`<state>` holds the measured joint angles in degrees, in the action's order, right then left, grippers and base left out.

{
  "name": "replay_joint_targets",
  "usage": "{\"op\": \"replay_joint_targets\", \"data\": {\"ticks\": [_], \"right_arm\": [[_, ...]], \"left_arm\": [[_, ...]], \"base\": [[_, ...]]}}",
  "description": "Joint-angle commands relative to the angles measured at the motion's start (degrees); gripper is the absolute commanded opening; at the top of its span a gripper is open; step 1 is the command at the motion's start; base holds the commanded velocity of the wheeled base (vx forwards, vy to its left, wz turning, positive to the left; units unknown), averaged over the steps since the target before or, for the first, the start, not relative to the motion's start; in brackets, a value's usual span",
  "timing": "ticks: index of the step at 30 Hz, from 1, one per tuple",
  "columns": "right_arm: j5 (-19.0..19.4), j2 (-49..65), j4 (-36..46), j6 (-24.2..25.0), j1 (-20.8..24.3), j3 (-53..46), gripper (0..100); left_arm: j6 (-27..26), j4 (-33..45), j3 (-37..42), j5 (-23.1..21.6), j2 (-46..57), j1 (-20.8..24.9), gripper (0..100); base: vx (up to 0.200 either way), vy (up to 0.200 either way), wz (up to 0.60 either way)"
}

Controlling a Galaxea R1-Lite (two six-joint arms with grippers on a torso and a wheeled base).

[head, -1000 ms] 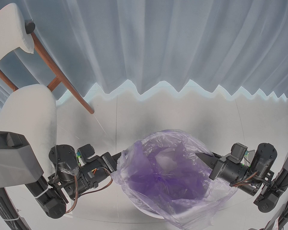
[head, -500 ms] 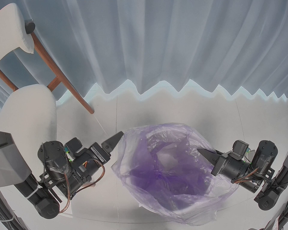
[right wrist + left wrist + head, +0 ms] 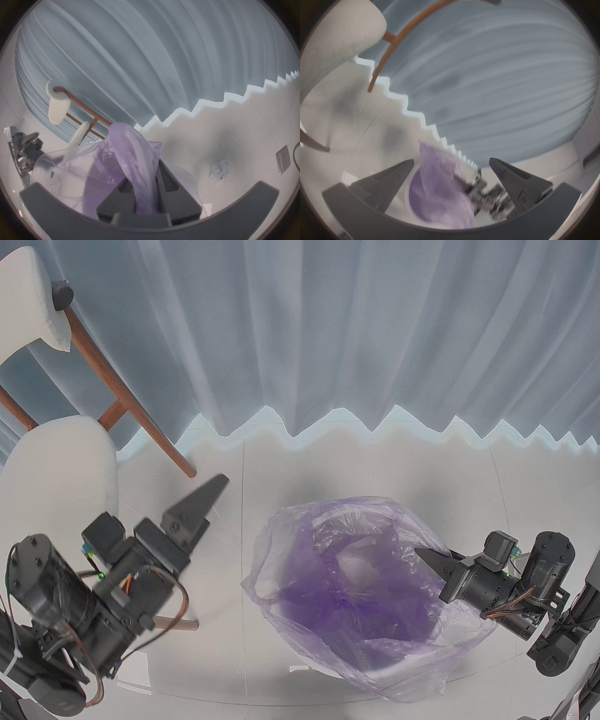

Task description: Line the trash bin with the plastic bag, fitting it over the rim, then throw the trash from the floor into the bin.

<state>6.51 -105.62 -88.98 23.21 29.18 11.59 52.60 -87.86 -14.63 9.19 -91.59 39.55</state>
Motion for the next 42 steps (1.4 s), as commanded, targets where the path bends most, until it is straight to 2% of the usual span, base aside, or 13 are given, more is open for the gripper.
{"op": "replay_joint_targets", "data": {"ticks": [1,4,8,10,14,19,29,30,35,42], "right_arm": [[-4.6,-3.5,-0.9,-4.8,0.2,-0.2,0],[-4.9,-4.1,-0.9,-6.7,0.5,-0.6,0],[-4.9,-4.5,-0.9,-7.4,0.6,-0.9,0],[-5.1,-4.8,-0.9,-7.6,0.6,-1.0,0],[-5.4,-4.8,-0.9,-7.6,0.7,-1.0,0],[-5.4,-4.7,-0.9,-8.0,0.7,-1.1,0],[-5.3,-4.2,-0.9,-8.2,0.7,-1.1,0],[-5.3,-4.1,-0.9,-8.2,0.7,-1.1,0],[-5.2,-3.6,-0.9,-7.7,0.7,-1.1,0],[-3.6,-0.5,-0.8,-2.4,-0.4,1.5,0]], "left_arm": [[-7.5,10.0,10.1,1.0,9.1,16.4,100],[-8.5,16.1,8.5,2.1,9.1,16.4,100],[-8.5,19.4,4.4,2.3,9.3,16.3,100],[-8.4,25.1,1.9,2.4,9.2,16.3,100],[-6.0,32.6,-0.8,2.3,9.3,16.4,100],[-4.5,35.7,-2.0,2.1,8.2,16.3,100],[-3.1,35.6,-2.9,2.1,3.4,16.0,100],[-3.0,35.4,-2.9,2.1,2.9,15.9,0],[-1.6,35.4,-2.7,2.1,1.7,15.7,0],[-1.6,35.0,0.5,4.1,4.6,15.2,0]], "base": [[0.000,0.000,0.00],[0.000,0.000,0.00],[0.000,0.000,0.00],[0.000,0.000,0.00],[0.000,0.000,0.00],[0.000,0.000,0.00],[0.000,0.000,0.00],[0.000,0.000,0.00],[0.000,0.000,0.00],[0.000,0.000,0.00]]}}
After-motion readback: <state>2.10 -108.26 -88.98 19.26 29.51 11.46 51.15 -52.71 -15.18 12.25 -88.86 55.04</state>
